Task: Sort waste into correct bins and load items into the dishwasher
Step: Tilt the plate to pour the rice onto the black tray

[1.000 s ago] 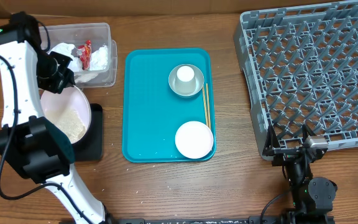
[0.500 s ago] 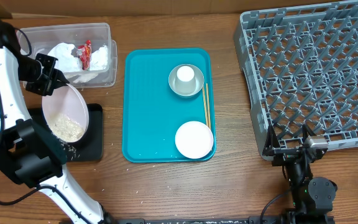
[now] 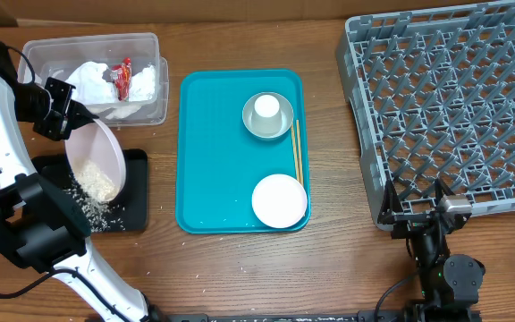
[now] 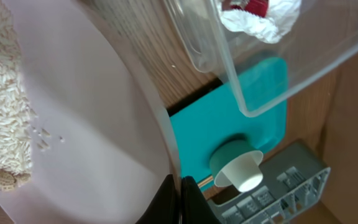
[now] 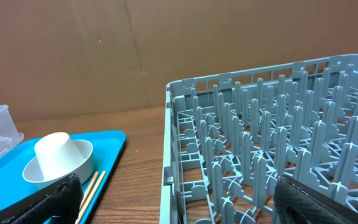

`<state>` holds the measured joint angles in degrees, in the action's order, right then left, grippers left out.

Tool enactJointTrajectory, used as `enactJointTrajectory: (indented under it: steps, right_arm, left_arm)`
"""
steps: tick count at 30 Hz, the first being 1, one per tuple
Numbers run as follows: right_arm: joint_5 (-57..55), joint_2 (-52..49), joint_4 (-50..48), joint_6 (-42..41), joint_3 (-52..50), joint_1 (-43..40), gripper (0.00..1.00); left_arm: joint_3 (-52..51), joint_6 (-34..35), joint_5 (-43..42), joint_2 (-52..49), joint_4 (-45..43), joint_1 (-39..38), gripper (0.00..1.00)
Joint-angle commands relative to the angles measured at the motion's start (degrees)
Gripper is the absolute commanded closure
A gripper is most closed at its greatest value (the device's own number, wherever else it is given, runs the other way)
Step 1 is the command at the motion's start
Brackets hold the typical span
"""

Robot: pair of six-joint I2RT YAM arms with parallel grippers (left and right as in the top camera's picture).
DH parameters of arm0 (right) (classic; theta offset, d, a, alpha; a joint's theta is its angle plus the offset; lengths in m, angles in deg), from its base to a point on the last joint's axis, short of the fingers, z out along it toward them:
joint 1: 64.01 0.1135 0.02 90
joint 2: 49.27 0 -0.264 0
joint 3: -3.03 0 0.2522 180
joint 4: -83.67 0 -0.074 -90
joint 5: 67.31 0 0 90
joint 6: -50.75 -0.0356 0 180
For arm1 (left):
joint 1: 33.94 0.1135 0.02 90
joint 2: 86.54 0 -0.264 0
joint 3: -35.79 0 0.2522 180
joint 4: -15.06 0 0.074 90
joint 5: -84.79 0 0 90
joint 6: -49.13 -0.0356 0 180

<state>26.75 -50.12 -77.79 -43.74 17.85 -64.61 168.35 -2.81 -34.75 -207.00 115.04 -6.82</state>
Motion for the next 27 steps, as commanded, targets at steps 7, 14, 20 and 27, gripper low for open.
enactJointTrajectory:
  steps: [7,14,20,27]
  right_arm:
    - [-0.4,0.5,-0.2,0.0,-0.6,0.2,0.0]
    - [-0.4,0.5,-0.2,0.0,-0.6,0.2,0.0]
    - [-0.4,0.5,-0.2,0.0,-0.6,0.2,0.0]
    - [-0.4,0.5,-0.2,0.0,-0.6,0.2,0.0]
  left_arm:
    - [1.4,-5.4,-6.1,-0.6,3.0,1.9,0.96]
    - [1.4,-6.8,-8.7,-0.6,4.8,4.9,0.96]
    - [1.4,-9.9,-10.8,-0.6,5.0,6.7,0.96]
    - [1.3,-14.3,-13.6,-0.6,5.7,7.1,0.96]
